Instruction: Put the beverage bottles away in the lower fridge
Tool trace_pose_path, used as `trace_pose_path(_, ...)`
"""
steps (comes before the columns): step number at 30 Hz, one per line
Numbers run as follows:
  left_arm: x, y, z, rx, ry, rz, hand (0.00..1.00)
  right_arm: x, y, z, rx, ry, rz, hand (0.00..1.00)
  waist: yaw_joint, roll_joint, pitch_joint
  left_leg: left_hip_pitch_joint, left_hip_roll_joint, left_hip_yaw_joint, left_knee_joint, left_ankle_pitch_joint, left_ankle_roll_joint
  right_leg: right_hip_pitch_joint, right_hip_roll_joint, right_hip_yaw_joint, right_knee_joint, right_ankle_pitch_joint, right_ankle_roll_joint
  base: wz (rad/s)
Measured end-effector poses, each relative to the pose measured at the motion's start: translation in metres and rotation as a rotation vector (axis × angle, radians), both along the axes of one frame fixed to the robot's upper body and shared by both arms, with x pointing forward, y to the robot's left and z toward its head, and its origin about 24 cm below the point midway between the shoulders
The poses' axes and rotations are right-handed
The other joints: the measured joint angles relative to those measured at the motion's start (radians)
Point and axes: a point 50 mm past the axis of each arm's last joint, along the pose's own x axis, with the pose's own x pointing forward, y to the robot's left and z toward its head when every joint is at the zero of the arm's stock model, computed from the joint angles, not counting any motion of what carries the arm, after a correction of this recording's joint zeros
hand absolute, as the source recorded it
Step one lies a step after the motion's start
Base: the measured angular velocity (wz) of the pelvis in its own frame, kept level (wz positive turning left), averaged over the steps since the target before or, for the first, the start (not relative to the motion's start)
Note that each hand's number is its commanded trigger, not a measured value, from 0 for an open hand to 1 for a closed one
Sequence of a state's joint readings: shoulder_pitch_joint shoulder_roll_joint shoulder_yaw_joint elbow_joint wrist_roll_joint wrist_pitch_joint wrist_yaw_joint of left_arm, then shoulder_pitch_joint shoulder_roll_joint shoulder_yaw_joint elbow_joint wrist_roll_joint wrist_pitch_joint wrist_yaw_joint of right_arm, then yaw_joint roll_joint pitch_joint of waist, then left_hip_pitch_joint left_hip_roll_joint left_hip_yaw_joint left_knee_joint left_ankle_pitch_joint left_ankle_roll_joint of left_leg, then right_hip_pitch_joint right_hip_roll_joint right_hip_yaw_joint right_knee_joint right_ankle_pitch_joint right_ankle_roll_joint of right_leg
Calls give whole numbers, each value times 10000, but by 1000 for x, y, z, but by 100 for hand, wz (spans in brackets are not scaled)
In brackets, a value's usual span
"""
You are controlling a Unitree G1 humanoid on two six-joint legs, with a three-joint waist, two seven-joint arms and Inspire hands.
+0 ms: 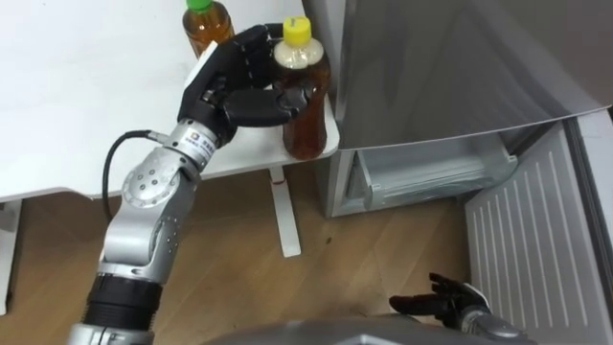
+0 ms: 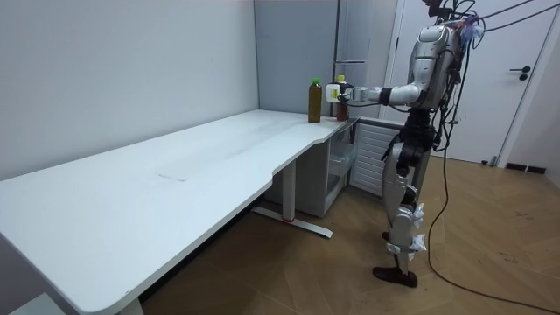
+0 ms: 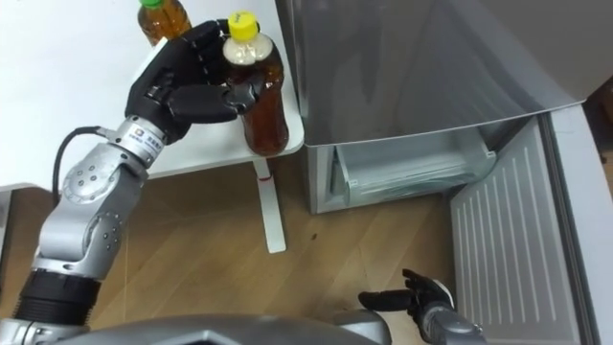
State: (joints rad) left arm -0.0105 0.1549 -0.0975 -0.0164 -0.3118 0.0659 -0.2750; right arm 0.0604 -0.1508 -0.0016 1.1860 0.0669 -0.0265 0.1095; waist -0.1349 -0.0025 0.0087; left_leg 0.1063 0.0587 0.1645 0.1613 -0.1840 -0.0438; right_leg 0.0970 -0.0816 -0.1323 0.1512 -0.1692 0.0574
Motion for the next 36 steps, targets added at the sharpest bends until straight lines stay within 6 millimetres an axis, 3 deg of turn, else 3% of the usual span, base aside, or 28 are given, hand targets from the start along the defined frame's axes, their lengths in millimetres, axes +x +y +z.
trace_pose_path(11, -1, -6, 0, -179, 21, -184, 100, 1, 1, 0, -29, -31, -9, 0, -10, -22, -13, -101, 0, 6, 0, 0, 0, -91, -1, -4, 4, 1, 0, 0)
trace_pose_path(17, -2, -19, 1, -288, -33, -672, 100, 3, 3, 0, -79, -110, 170, 0, -26, -82, -18, -140, 1, 5, -1, 1, 0, -81, 0, 5, 30, 2, -3, 0)
trace_pose_path(26, -7, -47, 1, -687, 70, -1986, 100, 13, 9, 1, -219, -322, 868, 0, -22, -205, 50, -130, 9, 59, 1, 0, 0, -137, 1, 113, 59, 7, -8, -3)
trace_pose_path(36, -13, -64, 0, -562, 111, -3251, 100, 17, 10, 3, -153, -519, 857, 0, -55, -144, 14, -248, 30, 187, 42, 0, 1, -325, 11, 211, 176, 22, -15, -2)
